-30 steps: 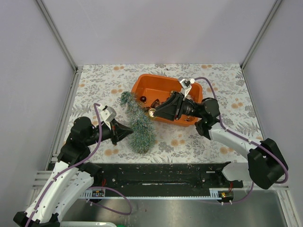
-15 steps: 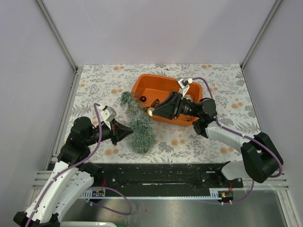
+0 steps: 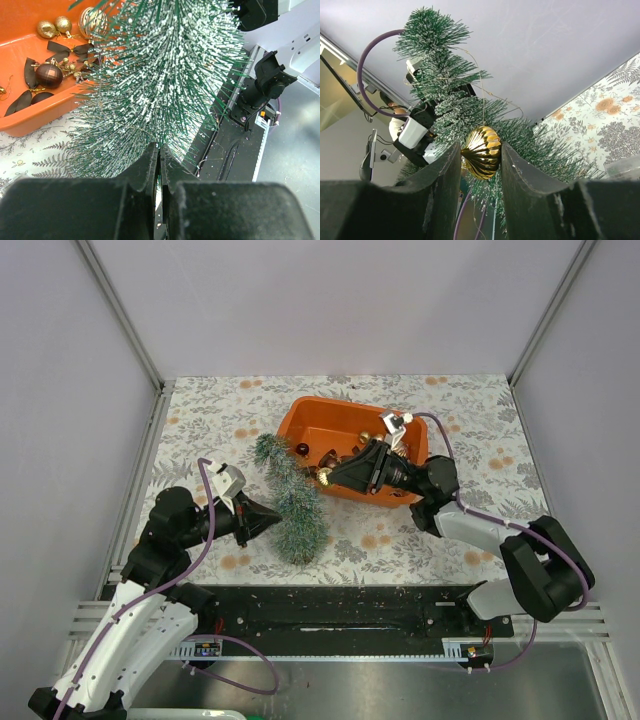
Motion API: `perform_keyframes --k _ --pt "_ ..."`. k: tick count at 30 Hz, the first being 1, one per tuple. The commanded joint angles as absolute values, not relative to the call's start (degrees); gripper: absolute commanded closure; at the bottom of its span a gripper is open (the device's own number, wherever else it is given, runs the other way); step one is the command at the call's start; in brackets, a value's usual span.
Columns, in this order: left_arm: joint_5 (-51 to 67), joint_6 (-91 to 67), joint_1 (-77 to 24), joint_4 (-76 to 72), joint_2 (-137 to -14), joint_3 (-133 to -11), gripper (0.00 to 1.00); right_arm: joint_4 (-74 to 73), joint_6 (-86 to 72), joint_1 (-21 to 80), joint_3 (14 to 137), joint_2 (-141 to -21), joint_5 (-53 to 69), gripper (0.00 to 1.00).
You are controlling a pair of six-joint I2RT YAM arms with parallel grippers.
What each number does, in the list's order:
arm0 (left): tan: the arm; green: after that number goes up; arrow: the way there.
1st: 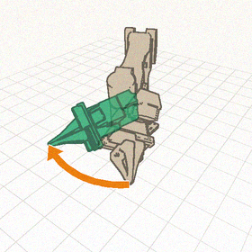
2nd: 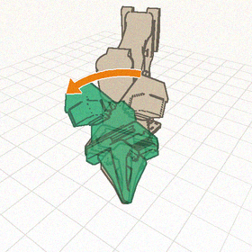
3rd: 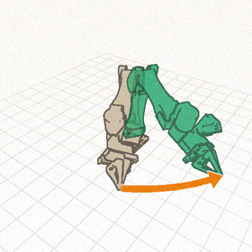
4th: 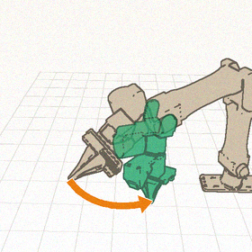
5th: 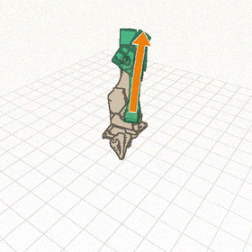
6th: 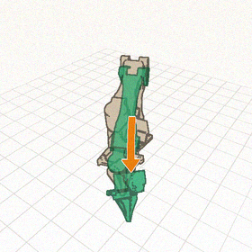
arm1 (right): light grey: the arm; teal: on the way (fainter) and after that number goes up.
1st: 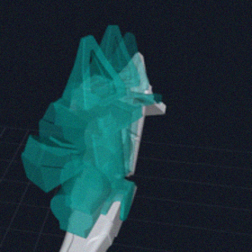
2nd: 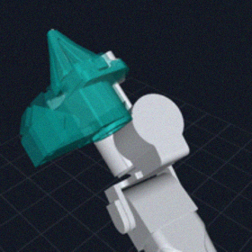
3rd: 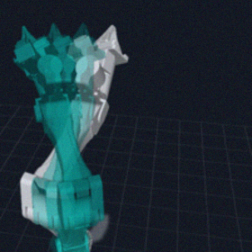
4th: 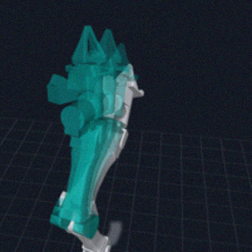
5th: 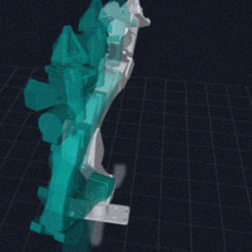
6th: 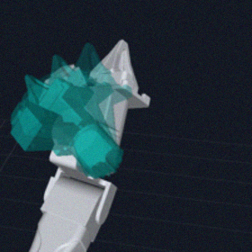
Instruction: Decorate the small christmas tree
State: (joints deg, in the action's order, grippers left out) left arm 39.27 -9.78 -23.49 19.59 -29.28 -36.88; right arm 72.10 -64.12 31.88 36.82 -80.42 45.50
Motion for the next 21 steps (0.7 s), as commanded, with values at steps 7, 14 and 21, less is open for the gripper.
perform_keyframes --k 7,14,21 --pt "40.78 -10.81 -22.5 16.35 -26.54 -36.65 0.95 83.66 -68.11 31.64 30.5 -80.77 41.05 0.88" --pt "40.69 -11.07 -22.5 16.35 -26.46 -36.65 0.95 86.74 -70.4 31.73 29.71 -81.47 40.69 0.83" --pt "40.61 -11.07 -22.5 16.35 -26.54 -36.48 0.94 86.84 -71.63 31.73 29.27 -79.37 41.75 0.87"
